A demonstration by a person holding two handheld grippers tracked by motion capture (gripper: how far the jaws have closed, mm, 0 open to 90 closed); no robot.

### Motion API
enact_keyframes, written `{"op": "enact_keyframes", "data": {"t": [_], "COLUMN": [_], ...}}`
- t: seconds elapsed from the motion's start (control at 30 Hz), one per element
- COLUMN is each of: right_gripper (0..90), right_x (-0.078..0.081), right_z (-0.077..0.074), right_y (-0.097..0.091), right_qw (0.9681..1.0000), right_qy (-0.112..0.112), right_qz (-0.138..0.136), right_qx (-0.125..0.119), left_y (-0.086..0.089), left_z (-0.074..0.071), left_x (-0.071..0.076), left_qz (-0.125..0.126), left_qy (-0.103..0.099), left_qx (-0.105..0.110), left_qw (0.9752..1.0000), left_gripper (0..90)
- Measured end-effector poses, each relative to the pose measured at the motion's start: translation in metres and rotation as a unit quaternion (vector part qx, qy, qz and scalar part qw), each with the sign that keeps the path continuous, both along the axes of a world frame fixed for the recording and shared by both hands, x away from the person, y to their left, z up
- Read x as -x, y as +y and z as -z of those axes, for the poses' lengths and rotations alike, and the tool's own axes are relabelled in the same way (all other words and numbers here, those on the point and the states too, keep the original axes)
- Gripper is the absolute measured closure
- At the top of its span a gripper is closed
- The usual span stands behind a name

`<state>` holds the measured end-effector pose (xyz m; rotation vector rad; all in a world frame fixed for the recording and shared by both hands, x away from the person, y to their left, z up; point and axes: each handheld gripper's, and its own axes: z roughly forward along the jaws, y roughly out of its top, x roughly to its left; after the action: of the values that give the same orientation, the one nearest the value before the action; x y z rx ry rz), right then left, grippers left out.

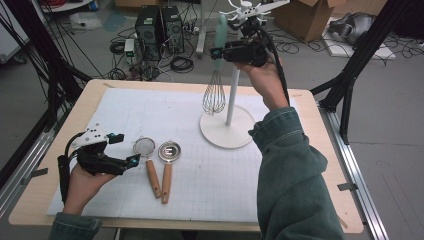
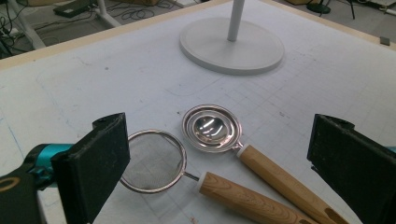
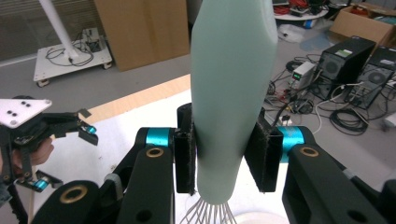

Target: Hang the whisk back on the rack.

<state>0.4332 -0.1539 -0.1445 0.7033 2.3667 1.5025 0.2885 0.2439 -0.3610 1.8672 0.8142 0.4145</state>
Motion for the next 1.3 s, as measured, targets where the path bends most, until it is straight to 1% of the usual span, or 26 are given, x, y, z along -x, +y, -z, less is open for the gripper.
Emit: {"op": "enact_keyframes", "data": {"t": [0.2,0.5,0.57,0.6,0.67,0.8,0.97,1.3], "right_gripper": [67.1,67.1,67.1,67.1,67.1,67.0,67.0,66.7], "right_x": [-0.002,-0.005,-0.006,-0.006,-0.007,-0.008,-0.009,-0.009], "right_z": [-0.003,-0.003,-0.002,-0.002,-0.001,0.000,0.003,0.006], "right_y": [-0.002,-0.007,-0.008,-0.008,-0.008,-0.009,-0.011,-0.015], "right_qw": [0.9999,0.9996,0.9995,0.9994,0.9994,0.9993,0.9990,0.9984], "right_qy": [0.005,0.009,0.010,0.013,0.011,0.016,0.018,0.018], "right_qz": [0.014,0.027,0.028,0.031,0.030,0.033,0.040,0.051], "right_qx": [-0.005,-0.008,-0.009,-0.008,-0.007,-0.008,-0.008,-0.017], "left_y": [0.001,0.000,0.001,0.000,0.001,0.001,0.001,0.001], "left_z": [-0.001,-0.001,-0.001,-0.001,-0.001,-0.001,-0.001,-0.001], "left_x": [0.000,0.000,0.000,0.000,0.000,0.001,0.001,0.000], "left_qz": [0.001,0.000,0.002,0.002,0.002,0.001,0.002,0.004], "left_qy": [-0.002,-0.001,-0.001,-0.001,-0.002,-0.002,-0.002,-0.002], "left_qx": [0.000,0.003,0.001,0.003,0.002,0.003,0.003,0.004], "left_qw": [1.0000,1.0000,1.0000,1.0000,1.0000,1.0000,1.0000,1.0000], "left_gripper": [6.2,6.2,6.2,6.2,6.2,6.2,6.2,6.2]}}
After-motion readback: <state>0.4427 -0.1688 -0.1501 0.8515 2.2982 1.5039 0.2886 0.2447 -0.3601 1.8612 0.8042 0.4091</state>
